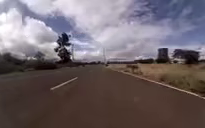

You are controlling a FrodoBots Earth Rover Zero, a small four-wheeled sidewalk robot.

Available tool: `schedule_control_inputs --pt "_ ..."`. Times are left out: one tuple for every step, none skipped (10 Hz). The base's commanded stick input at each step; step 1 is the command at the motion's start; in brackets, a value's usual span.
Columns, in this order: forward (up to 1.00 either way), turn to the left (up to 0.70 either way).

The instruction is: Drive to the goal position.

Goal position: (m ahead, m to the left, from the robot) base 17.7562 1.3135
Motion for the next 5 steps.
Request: schedule_control_inputs --pt "0.7 0.0" --pt "0.7 -0.09" --pt "0.7 -0.21" --pt "0.7 -0.28" --pt "0.7 -0.34"
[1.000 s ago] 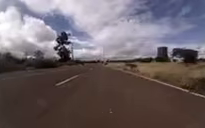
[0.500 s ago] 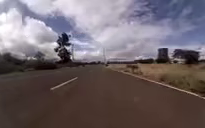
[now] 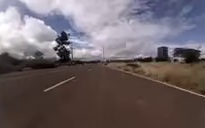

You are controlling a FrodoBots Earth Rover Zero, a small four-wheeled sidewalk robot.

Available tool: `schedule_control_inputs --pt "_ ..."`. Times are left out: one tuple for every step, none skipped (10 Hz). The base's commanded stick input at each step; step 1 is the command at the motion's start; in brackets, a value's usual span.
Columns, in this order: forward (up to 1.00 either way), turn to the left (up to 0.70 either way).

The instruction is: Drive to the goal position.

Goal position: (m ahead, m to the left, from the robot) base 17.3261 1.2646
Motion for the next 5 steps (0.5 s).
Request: schedule_control_inputs --pt "0.7 -0.19" --pt "0.7 0.0" --pt "0.7 0.0" --pt "0.7 0.0" --pt "0.7 0.0"
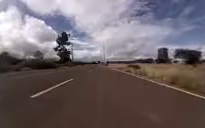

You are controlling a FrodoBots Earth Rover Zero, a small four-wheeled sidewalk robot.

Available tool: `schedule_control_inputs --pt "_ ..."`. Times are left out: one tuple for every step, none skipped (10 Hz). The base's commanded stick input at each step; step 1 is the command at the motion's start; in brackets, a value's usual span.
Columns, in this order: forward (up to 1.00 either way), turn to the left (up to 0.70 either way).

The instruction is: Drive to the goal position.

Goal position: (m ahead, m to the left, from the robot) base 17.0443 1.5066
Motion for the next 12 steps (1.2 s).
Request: schedule_control_inputs --pt "0.7 0.0" --pt "0.7 0.0" --pt "0.7 0.0" --pt "0.7 0.0" --pt "0.7 0.0" --pt "0.7 0.0" --pt "0.7 0.0" --pt "0.7 0.0" --pt "0.7 0.0" --pt "0.7 0.0" --pt "0.7 0.0" --pt "0.7 0.0"
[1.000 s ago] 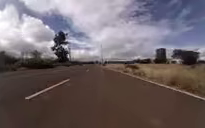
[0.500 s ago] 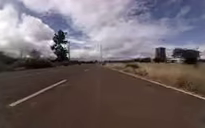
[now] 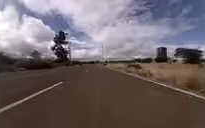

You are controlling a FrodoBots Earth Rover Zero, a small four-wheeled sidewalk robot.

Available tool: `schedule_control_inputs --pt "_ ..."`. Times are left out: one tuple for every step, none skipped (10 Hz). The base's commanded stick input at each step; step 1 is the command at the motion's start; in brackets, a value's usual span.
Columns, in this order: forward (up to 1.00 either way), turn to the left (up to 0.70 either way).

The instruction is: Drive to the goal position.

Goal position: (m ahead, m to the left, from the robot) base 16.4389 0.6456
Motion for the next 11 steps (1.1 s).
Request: schedule_control_inputs --pt "0.7 0.0" --pt "0.7 0.0" --pt "0.7 0.0" --pt "0.7 0.0" --pt "0.7 0.0" --pt "0.7 0.0" --pt "0.7 0.0" --pt "0.7 0.0" --pt "0.7 0.0" --pt "0.7 0.0" --pt "0.7 0.0"
